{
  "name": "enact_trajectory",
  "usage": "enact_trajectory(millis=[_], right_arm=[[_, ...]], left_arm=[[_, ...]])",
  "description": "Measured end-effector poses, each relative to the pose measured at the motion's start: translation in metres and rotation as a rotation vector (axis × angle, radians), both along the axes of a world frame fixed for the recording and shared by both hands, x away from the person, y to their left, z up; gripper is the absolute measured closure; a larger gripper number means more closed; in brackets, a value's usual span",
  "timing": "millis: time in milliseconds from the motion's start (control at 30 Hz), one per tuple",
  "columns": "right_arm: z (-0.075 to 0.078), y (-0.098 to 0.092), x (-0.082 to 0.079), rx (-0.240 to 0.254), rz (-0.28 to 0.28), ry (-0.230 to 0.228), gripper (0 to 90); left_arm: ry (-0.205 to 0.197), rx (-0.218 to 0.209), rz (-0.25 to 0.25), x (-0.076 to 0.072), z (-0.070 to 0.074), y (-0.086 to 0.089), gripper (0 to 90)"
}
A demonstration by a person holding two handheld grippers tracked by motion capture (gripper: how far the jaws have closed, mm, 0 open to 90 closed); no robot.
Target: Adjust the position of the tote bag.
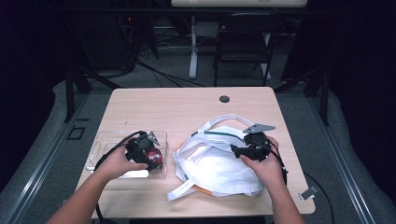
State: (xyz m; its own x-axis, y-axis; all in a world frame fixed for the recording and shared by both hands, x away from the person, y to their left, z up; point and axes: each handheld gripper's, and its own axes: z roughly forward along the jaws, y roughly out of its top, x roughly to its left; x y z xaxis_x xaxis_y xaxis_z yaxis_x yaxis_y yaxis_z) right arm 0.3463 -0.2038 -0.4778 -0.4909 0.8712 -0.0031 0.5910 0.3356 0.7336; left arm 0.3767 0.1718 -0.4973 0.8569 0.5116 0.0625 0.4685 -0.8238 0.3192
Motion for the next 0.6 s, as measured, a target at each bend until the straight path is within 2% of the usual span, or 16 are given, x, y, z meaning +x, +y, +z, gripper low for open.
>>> enact_trajectory(millis=[300, 600], right_arm=[[0.0007, 0.0003, -0.0004, 0.003, 0.001, -0.003, 36.2], [0.0009, 0.0003, -0.0003, -0.006, 0.004, -0.001, 36.2]], left_arm=[[0.022, -0.004, 0.019, 0.0018, -0.0005, 0.0001, 25.1], [0.028, -0.004, 0.023, 0.0025, -0.0017, 0.0000, 25.0]])
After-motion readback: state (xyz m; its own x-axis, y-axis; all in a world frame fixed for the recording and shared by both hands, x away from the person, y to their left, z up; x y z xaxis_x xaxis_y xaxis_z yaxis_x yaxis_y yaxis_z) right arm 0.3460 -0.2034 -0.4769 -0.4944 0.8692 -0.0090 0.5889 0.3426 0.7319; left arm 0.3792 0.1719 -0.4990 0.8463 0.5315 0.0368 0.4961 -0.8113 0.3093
